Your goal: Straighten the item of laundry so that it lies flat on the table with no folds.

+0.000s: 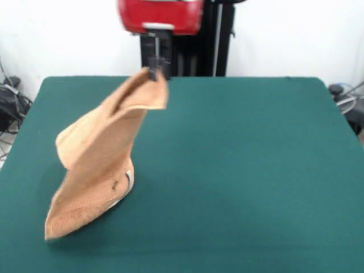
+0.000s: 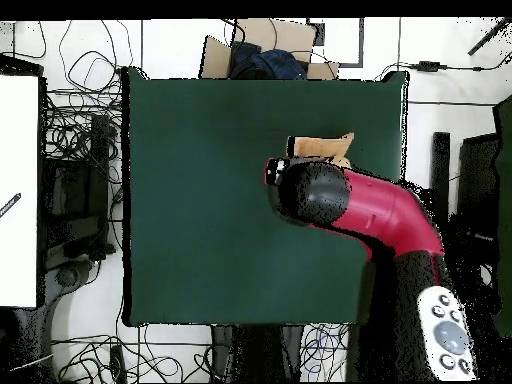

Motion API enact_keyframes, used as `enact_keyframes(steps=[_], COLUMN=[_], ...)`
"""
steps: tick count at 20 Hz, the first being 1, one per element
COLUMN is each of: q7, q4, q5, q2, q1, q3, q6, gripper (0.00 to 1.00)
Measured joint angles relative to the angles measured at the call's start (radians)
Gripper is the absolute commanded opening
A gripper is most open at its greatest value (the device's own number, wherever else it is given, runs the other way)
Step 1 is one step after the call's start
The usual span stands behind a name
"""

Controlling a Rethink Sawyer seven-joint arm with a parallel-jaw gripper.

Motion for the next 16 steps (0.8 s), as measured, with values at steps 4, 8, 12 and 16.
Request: enact_keyframes(steps=[4, 8, 12, 16], q7=[0.021, 0.045, 0.047, 0.047], q4=[0.036, 0.074, 0.101, 0.130], q5=[0.023, 0.048, 0.070, 0.103], q2=[0.000, -0.001, -0.001, 0.001], q1=[0.039, 0.074, 0.081, 0.072], q3=[-0.012, -0.035, -0.045, -0.047], q6=[-0.033, -0.060, -0.068, -0.101], gripper=[0.00, 0.00, 0.00, 0.00])
